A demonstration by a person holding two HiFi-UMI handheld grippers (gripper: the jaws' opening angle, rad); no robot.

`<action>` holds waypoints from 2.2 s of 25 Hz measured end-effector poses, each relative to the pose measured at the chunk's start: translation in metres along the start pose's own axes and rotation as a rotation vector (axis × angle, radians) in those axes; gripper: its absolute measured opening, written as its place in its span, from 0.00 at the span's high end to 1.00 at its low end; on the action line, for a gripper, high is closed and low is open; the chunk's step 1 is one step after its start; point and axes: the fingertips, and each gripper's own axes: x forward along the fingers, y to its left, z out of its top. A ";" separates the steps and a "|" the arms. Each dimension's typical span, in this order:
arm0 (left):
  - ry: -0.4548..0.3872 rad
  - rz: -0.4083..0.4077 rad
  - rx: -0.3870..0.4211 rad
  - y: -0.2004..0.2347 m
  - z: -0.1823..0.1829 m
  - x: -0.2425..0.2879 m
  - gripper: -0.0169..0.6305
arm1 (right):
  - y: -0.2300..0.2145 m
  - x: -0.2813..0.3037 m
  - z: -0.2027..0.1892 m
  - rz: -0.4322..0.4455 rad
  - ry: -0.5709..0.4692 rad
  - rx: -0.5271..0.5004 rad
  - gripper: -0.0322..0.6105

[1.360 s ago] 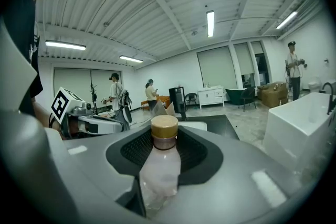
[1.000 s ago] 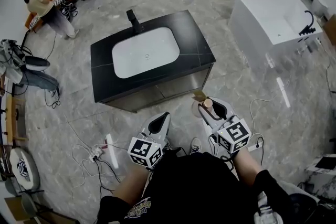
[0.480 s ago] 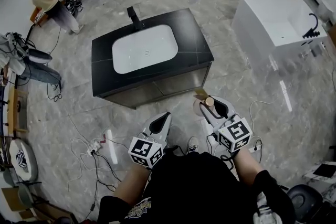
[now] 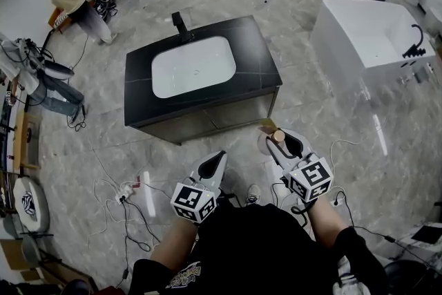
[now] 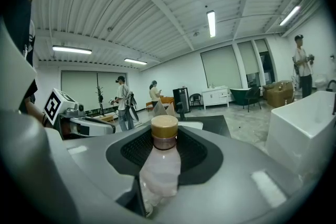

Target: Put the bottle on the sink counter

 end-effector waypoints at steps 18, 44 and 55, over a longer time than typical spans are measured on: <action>-0.002 -0.094 0.024 0.077 0.038 0.043 0.97 | -0.026 0.067 0.025 -0.114 -0.005 0.015 0.69; -0.021 -0.126 0.000 0.230 0.078 0.076 0.97 | -0.051 0.210 0.066 -0.228 -0.020 0.035 0.69; -0.041 -0.128 -0.002 0.259 0.089 0.071 0.97 | -0.051 0.236 0.081 -0.248 -0.031 0.033 0.69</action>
